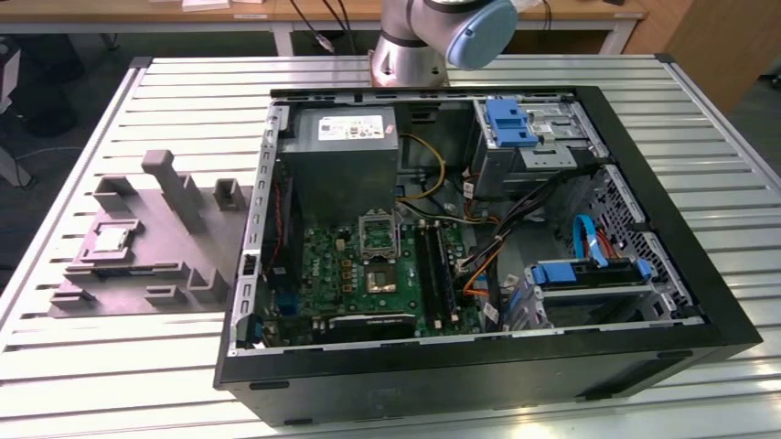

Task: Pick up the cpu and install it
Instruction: 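Pick up the cpu and move it towards the insertion slot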

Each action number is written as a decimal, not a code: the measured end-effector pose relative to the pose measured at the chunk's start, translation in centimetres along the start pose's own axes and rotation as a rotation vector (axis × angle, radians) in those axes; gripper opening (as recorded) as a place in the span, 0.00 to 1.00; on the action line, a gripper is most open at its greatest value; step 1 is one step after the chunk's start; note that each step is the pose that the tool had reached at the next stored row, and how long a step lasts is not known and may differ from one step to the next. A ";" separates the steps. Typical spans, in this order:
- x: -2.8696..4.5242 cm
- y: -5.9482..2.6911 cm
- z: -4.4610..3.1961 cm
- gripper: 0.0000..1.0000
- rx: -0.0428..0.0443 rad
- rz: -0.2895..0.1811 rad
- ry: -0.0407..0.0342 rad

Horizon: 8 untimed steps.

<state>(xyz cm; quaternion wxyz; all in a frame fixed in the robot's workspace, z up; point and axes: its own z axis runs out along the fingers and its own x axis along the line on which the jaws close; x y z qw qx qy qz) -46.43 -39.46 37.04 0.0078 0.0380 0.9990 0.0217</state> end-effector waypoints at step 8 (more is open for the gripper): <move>-0.04 0.00 0.00 0.11 0.0000 0.000 0.0000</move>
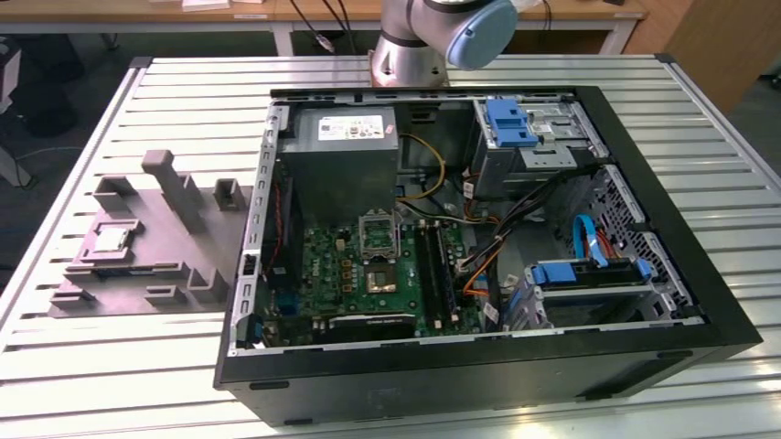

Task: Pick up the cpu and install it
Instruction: 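Pick up the cpu and move it towards the insertion slot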

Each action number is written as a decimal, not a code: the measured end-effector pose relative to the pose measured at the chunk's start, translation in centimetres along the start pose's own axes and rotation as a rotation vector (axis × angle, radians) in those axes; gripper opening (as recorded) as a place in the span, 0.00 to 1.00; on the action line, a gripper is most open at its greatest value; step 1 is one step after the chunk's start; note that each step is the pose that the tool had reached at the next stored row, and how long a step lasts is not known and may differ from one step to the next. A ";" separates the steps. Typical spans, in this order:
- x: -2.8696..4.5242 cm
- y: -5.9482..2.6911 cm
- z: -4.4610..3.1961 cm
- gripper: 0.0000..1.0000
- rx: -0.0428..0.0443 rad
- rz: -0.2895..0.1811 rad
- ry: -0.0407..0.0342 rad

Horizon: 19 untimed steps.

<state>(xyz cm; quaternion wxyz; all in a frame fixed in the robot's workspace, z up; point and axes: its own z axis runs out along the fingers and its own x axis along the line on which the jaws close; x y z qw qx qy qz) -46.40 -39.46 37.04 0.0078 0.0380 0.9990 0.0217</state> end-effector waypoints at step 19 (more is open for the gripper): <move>-0.06 0.01 0.12 0.59 0.0004 -0.017 0.0034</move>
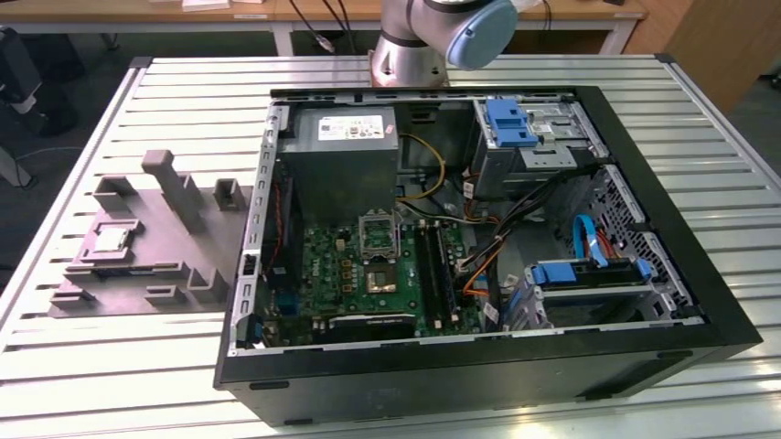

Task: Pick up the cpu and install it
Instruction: 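Pick up the cpu and move it towards the insertion slot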

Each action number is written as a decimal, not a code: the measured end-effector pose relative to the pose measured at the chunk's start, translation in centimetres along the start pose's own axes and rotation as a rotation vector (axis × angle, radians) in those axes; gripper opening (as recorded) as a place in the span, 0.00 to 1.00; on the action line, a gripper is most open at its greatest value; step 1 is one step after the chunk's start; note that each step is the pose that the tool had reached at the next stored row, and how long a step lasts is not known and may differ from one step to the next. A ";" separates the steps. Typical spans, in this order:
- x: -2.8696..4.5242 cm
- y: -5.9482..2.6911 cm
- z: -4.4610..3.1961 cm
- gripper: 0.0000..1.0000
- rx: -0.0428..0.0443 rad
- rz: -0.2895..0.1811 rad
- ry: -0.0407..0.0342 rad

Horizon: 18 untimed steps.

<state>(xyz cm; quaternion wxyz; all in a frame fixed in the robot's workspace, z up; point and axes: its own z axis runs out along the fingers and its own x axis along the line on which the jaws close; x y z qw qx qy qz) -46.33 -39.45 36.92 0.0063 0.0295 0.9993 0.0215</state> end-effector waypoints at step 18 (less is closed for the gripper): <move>0.01 -0.02 0.45 0.59 0.0002 -0.011 0.0010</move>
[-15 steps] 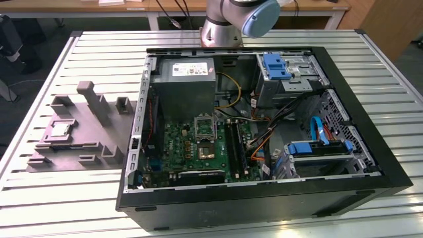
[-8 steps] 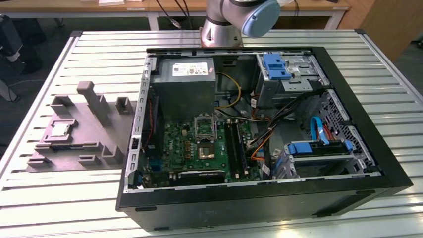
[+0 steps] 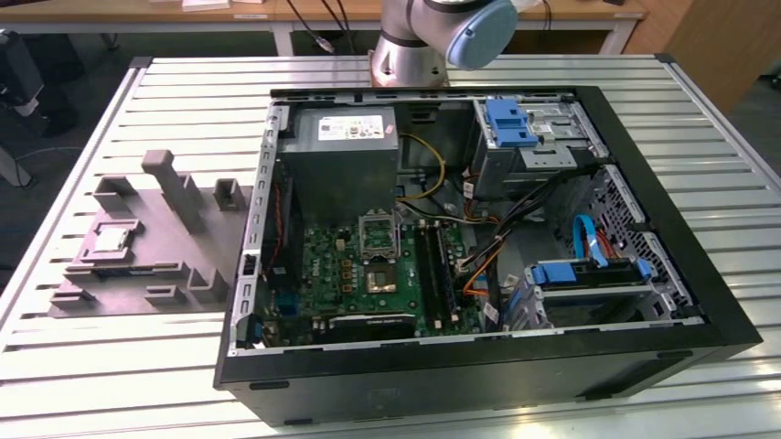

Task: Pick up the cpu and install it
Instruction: 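Pick up the cpu and move it towards the insertion slot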

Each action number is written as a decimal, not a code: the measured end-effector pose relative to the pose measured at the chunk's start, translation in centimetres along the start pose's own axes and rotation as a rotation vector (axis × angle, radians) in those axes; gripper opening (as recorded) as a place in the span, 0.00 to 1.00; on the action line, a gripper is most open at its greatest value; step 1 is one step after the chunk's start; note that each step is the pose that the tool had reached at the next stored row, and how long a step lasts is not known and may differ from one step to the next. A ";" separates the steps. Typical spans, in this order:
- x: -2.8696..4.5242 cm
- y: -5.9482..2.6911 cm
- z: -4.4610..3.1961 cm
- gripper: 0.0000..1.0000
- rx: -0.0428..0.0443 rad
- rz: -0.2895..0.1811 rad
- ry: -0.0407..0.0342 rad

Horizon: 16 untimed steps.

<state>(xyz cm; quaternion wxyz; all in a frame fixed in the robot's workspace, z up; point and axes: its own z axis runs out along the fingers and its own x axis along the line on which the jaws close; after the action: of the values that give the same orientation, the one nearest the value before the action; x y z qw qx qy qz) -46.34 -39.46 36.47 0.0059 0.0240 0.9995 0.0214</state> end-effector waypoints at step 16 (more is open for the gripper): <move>0.02 -0.08 1.84 0.59 -0.0024 -0.040 0.0022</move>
<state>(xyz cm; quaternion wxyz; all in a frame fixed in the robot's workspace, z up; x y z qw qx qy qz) -46.34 -39.46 34.62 0.0053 0.0039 0.9997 0.0225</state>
